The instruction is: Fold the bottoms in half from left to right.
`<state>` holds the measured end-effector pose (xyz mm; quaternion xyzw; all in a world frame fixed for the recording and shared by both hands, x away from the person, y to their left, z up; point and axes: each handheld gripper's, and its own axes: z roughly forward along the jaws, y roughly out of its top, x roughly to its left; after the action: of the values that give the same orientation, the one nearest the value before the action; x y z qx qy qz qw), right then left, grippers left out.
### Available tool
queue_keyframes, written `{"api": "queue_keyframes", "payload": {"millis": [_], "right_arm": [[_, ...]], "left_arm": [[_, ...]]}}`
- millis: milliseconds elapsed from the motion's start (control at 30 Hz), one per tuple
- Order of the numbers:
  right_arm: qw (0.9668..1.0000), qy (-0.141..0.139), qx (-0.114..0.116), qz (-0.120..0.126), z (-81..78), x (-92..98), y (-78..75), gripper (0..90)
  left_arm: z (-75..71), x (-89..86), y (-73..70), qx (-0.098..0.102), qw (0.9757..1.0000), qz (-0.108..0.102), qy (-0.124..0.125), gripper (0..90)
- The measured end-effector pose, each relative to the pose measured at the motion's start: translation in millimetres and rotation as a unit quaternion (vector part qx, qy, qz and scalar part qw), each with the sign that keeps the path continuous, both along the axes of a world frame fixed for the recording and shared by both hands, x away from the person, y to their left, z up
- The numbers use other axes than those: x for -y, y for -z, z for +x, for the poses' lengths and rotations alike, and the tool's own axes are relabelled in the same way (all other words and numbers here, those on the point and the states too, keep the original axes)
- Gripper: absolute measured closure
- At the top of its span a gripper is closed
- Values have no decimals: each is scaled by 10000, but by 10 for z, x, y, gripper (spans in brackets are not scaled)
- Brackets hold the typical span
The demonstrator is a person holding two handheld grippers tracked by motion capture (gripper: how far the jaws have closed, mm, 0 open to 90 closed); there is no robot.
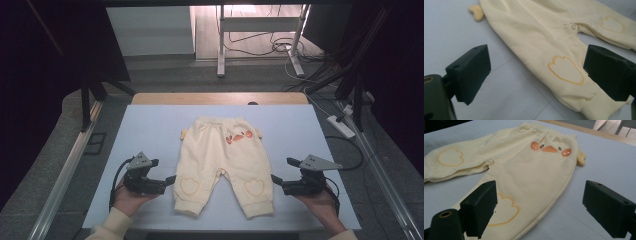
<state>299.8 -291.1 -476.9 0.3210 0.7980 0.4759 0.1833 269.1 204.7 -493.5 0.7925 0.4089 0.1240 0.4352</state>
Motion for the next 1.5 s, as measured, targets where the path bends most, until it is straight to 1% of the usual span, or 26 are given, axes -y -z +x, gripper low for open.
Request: {"api": "queue_keyframes", "payload": {"millis": [367,567,1000,1267,1500], "right_arm": [[9999,28,-97,-111,6,-9,23,139],[9998,10,-109,-185,10,-20,36,139],[9997,35,-115,-191,7,-31,39,143],[9998,-1,-131,-155,-3,-54,34,146],[9998,-106,-115,-126,-26,-116,21,150]], "left_arm": [[-8,-14,-2,19,10000,-5,59,79],[1,-10,8,-11,10000,7,62,78],[7,-5,8,-17,10000,4,60,78],[13,1,3,1,10000,12,70,78],[23,6,5,8,10000,8,61,78]]}}
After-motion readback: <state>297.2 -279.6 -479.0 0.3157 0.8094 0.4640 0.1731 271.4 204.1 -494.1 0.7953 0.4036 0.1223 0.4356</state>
